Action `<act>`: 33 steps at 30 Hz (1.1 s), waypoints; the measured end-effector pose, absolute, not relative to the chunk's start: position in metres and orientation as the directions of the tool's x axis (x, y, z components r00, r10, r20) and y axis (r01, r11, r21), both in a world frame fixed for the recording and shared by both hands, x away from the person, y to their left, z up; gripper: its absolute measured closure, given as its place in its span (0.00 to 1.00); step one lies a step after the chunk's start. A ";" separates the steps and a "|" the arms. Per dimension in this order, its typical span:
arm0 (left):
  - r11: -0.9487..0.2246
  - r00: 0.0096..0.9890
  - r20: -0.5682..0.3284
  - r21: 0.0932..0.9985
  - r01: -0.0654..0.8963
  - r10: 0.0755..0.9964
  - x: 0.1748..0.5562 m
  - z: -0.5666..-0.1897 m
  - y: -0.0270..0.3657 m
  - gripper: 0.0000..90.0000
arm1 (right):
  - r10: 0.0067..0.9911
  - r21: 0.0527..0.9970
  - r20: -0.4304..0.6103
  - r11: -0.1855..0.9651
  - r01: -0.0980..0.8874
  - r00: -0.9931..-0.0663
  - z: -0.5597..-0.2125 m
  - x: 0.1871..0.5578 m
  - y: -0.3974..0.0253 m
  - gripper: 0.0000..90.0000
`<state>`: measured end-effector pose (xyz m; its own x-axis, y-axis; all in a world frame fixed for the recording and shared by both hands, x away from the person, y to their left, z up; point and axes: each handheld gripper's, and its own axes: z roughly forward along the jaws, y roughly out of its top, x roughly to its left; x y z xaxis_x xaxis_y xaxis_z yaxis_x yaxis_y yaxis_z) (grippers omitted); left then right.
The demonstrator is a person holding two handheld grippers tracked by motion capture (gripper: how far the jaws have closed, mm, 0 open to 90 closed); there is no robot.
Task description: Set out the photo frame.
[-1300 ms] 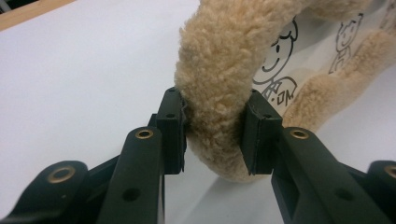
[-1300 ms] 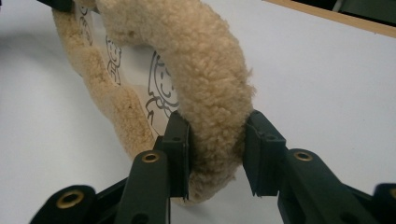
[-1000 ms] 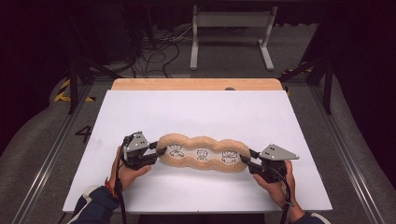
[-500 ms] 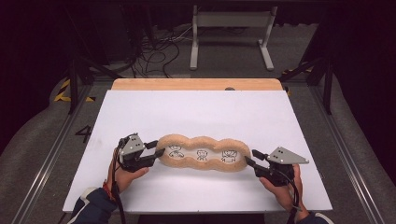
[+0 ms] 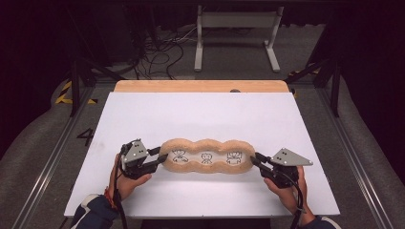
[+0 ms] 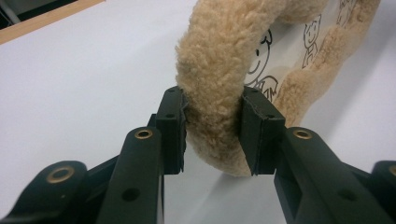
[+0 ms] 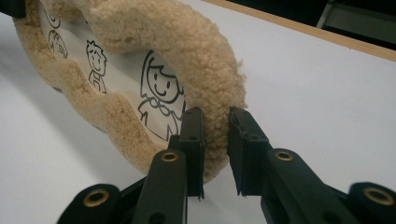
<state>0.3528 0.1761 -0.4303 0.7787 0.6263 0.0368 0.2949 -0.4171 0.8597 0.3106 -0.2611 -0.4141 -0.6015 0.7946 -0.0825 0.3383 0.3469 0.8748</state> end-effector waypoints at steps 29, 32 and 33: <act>-0.431 0.776 0.068 0.860 0.273 0.627 0.349 -0.431 0.174 0.64 | 0.776 0.851 -0.140 0.412 0.327 -0.615 -0.411 0.322 -0.253 0.67; -0.429 0.763 0.088 0.865 0.260 0.641 0.348 -0.429 0.174 0.61 | 0.777 0.849 -0.136 0.411 0.332 -0.615 -0.411 0.322 -0.254 0.65; -0.429 0.763 0.092 0.866 0.256 0.640 0.348 -0.429 0.174 0.59 | 0.780 0.849 -0.135 0.410 0.335 -0.611 -0.410 0.323 -0.254 0.64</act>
<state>0.3478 0.1739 -0.4291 0.7627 0.6402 0.0917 0.2563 -0.4294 0.8660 0.3228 -0.2536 -0.4104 -0.6113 0.7797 -0.1353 0.3348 0.4098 0.8485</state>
